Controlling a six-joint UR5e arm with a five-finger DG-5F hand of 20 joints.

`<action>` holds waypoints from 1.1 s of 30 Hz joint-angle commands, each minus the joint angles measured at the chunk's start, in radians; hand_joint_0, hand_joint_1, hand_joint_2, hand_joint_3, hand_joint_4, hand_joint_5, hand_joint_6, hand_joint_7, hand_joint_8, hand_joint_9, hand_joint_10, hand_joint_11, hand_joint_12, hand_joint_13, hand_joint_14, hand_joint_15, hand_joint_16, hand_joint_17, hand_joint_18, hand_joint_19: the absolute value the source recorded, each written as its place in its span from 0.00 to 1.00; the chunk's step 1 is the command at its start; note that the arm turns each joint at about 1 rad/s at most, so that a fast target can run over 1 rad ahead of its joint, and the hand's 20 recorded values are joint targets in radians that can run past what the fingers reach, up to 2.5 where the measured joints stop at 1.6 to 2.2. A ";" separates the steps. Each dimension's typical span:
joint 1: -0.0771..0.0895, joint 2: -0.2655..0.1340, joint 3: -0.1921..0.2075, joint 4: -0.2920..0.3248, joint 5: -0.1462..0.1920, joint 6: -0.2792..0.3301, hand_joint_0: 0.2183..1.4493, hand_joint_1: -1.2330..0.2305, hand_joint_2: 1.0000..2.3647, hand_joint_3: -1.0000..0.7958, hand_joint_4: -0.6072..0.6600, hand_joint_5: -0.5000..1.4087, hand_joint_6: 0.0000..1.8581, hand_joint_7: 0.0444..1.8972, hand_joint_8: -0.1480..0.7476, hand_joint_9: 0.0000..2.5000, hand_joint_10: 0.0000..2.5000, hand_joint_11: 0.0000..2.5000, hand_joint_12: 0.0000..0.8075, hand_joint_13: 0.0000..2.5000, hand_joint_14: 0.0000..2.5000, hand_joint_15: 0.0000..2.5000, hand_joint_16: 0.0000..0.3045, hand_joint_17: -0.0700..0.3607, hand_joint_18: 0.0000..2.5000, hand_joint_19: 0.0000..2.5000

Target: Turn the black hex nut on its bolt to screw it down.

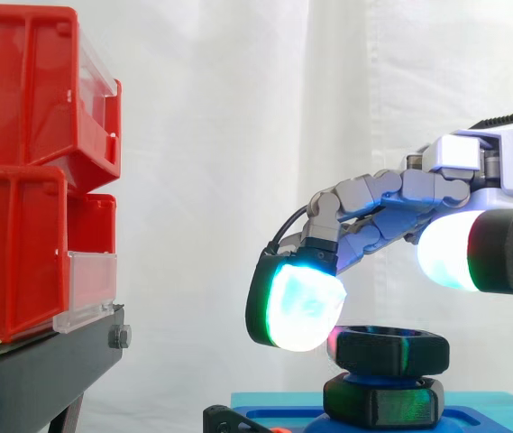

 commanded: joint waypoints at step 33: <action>-0.034 -0.010 0.015 0.072 -0.098 0.003 0.21 0.69 0.00 0.28 0.68 0.18 0.27 0.55 0.51 0.22 0.00 0.14 0.43 0.18 0.00 0.05 0.14 0.39 0.11 0.04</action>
